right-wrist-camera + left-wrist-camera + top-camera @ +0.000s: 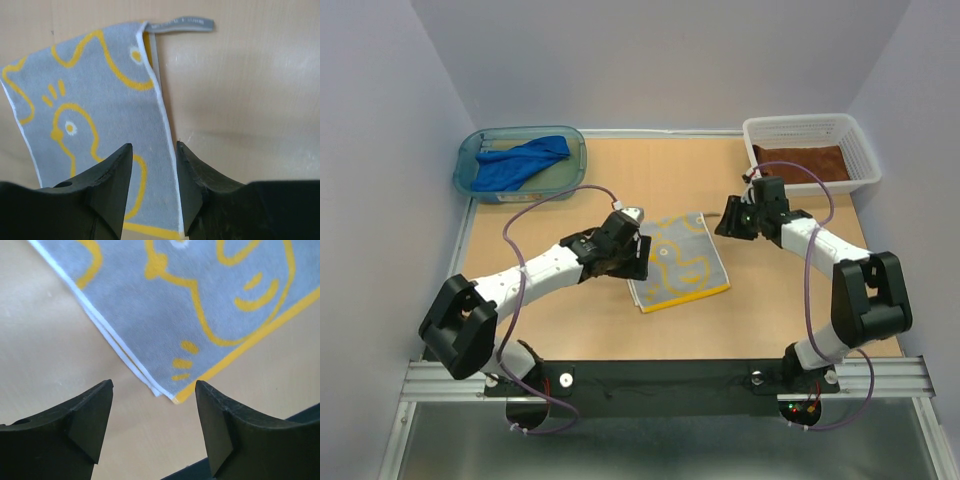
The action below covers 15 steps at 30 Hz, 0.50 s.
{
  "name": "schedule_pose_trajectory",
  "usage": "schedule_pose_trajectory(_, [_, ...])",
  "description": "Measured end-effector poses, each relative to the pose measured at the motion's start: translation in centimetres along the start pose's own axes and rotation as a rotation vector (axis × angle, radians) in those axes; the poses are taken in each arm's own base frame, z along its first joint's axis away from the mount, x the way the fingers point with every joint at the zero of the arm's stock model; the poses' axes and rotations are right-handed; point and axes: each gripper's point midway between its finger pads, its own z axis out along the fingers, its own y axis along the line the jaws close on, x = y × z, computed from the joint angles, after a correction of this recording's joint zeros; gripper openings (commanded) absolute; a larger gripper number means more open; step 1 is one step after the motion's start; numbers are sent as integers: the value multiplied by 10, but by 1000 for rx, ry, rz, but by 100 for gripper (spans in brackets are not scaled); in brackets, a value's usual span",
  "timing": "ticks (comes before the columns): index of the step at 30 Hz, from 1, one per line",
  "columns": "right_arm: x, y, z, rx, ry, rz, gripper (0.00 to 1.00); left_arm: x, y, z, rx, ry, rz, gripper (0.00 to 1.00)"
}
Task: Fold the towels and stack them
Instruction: Fold the towel
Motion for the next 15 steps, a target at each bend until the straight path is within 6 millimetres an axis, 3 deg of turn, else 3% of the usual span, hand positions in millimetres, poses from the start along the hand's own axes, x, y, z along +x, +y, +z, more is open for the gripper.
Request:
schedule_pose_trajectory(8, [-37,9,29,-24,-15,-26,42,-51,56,17,-73,-132,-251,62])
schedule_pose_trajectory(11, [-47,13,41,-49,-15,-32,41,-59,74,33,-106,-133,-296,56])
schedule_pose_trajectory(15, [-43,12,56,-67,12,-32,41,-59,81,53,-117,-90,-314,56])
